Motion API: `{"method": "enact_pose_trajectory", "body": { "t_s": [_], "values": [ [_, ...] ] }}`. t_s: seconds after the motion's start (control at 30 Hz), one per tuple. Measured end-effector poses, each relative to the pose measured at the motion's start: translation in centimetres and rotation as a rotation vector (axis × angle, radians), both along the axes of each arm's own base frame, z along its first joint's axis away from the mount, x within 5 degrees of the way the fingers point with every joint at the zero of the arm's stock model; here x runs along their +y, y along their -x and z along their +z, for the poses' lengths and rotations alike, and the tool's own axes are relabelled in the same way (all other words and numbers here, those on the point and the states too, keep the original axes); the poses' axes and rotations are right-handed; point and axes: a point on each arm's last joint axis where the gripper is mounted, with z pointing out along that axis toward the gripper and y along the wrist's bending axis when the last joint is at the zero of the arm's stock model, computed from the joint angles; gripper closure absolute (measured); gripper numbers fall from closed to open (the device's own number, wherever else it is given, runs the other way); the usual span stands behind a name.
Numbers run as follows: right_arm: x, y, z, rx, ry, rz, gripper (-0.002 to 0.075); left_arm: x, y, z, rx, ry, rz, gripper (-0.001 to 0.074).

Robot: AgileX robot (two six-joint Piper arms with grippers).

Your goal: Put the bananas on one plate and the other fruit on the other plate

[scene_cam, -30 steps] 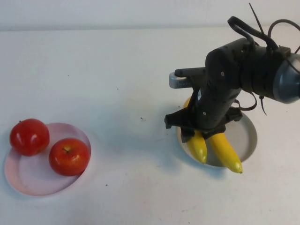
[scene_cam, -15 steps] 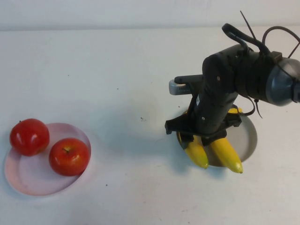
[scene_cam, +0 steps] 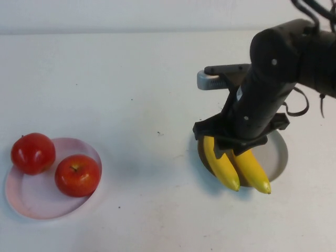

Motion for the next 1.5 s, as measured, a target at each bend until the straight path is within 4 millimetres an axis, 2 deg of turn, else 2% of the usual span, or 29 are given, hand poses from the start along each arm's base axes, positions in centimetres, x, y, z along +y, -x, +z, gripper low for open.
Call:
{"method": "enact_pose_trajectory", "body": {
  "t_s": [0.2, 0.27, 0.47, 0.6, 0.73, 0.93, 1.07, 1.2, 1.23, 1.33, 1.5],
  "values": [
    [-2.1, 3.0, 5.4, -0.085, -0.025, 0.098, 0.0686, 0.0, 0.0, 0.0, 0.000, 0.000, 0.000, 0.0731],
    [-2.8, 3.9, 7.1, -0.131, -0.046, 0.121, 0.0714, 0.0, 0.0, 0.0, 0.000, 0.000, 0.000, 0.0731],
    [-5.7, 8.0, 12.1, -0.278, -0.116, 0.169, 0.0739, 0.0, 0.0, 0.0, 0.000, 0.000, 0.000, 0.0731],
    [-7.7, 10.8, 13.0, -0.326, -0.113, 0.216, 0.0741, 0.0, 0.0, 0.0, 0.000, 0.000, 0.000, 0.0731],
    [-9.3, 12.8, 13.1, -0.360, -0.099, 0.227, 0.0741, 0.0, 0.0, 0.0, 0.000, 0.000, 0.000, 0.0731],
    [-11.2, 14.5, 10.3, -0.340, -0.020, 0.231, 0.0741, 0.0, 0.0, 0.0, 0.000, 0.000, 0.000, 0.0731],
    [-12.2, 15.2, 7.7, -0.429, -0.024, 0.223, 0.0741, 0.0, 0.0, 0.0, 0.000, 0.000, 0.000, 0.0731],
    [-14.5, 15.7, 4.0, -0.555, -0.065, 0.122, 0.0741, 0.0, 0.0, 0.0, 0.000, 0.000, 0.000, 0.0731],
    [-15.2, 16.0, 2.4, -0.580, -0.069, 0.093, 0.0741, 0.0, 0.0, 0.0, 0.000, 0.000, 0.000, 0.0731],
    [-17.3, 16.7, -0.8, -0.723, -0.086, -0.020, 0.0741, 0.0, 0.0, 0.0, 0.000, 0.000, 0.000, 0.0731],
    [-20.1, 19.4, -5.5, -0.998, -0.096, -0.180, 0.0741, 0.0, 0.0, 0.0, 0.000, 0.000, 0.000, 0.0731]
  ]
}}
